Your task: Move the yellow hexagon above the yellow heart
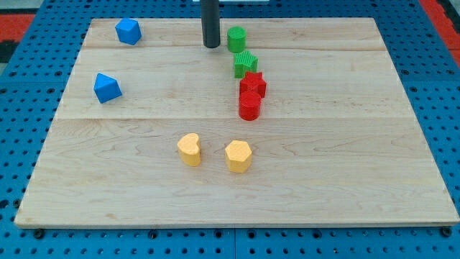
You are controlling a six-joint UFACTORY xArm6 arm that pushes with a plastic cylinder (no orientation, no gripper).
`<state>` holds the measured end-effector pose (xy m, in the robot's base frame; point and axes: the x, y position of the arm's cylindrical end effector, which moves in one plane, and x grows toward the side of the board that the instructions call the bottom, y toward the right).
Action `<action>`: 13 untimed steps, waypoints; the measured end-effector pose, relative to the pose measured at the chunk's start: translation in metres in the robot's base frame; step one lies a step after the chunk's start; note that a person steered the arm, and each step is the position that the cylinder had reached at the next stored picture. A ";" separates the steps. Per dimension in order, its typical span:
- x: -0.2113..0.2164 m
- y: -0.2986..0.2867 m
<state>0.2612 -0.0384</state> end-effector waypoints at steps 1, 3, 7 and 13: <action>0.003 -0.011; 0.046 -0.032; 0.209 -0.009; 0.296 0.024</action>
<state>0.5569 -0.0145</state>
